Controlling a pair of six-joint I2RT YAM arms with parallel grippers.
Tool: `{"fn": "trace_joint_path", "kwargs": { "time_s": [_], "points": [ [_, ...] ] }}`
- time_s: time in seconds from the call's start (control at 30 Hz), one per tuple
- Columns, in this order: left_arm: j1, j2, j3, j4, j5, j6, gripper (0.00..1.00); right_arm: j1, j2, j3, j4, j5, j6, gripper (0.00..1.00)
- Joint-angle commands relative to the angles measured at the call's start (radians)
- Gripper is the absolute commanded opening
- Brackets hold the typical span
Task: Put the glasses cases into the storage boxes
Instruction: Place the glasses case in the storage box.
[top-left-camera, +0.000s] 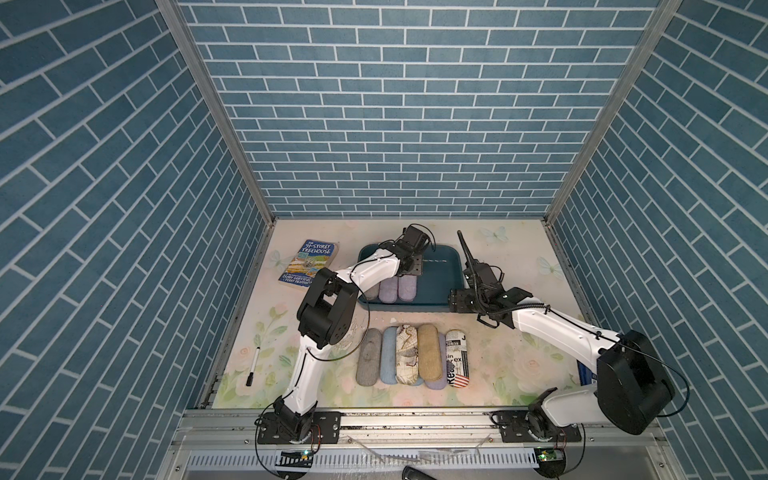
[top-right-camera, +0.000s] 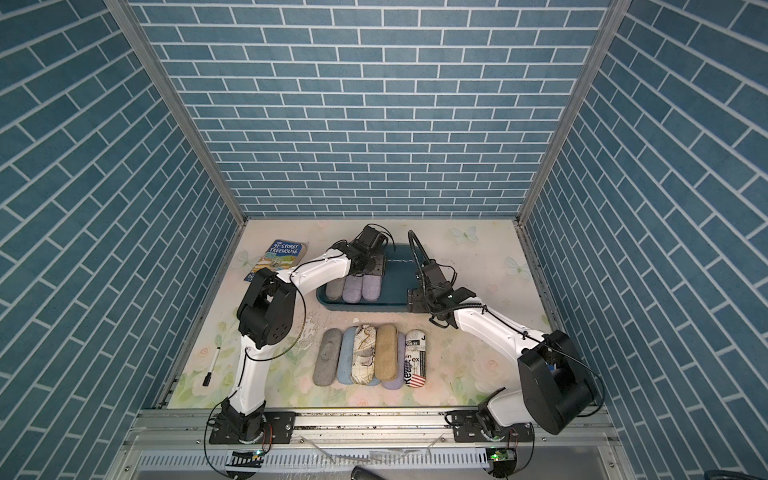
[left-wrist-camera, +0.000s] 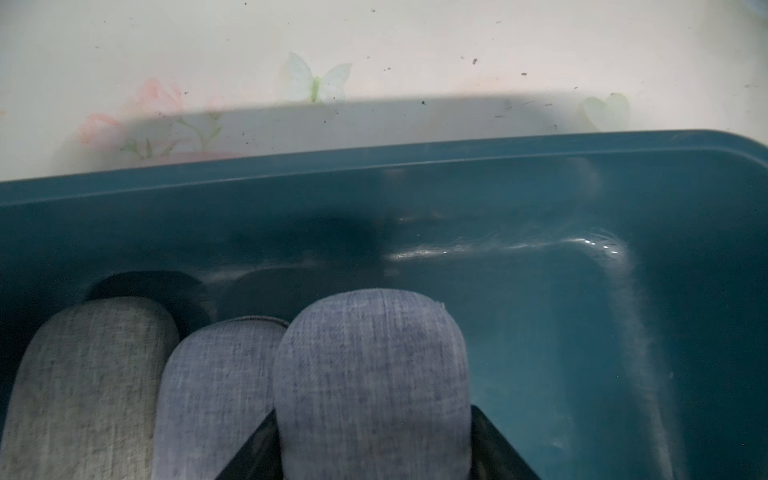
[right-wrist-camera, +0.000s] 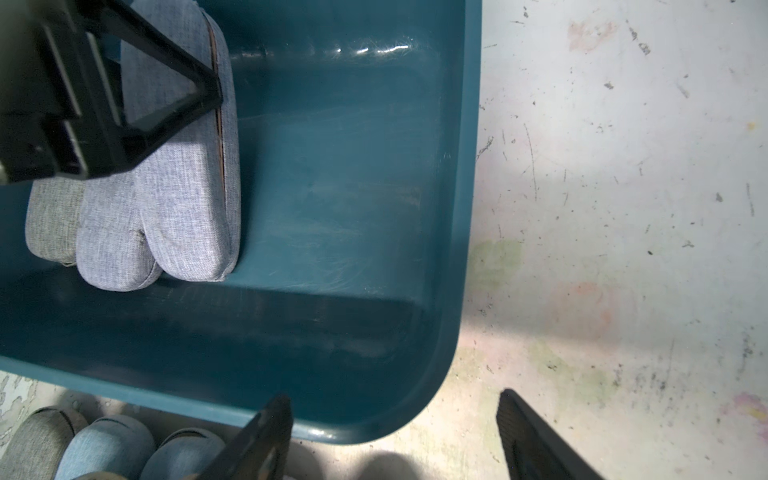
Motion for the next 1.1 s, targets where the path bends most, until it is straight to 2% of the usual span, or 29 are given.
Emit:
{"fn": "trace_joint_path", "kwargs": {
  "time_s": [0.0, 0.53, 0.87, 1.07],
  "points": [
    [0.01, 0.03, 0.033, -0.06, -0.035, 0.008, 0.65, -0.004, 0.007, -0.019, 0.005, -0.002, 0.035, 0.79],
    [0.01, 0.029, 0.015, -0.056, -0.043, -0.013, 0.74, -0.007, -0.034, -0.035, 0.004, -0.009, 0.042, 0.79],
    [0.01, -0.124, -0.095, 0.048, -0.008, -0.011, 0.77, 0.007, -0.115, -0.035, -0.034, -0.08, 0.032, 0.76],
    [0.013, -0.24, -0.18, 0.093, 0.007, -0.008, 0.77, 0.074, -0.128, -0.038, -0.09, -0.096, 0.035, 0.76]
  ]
}}
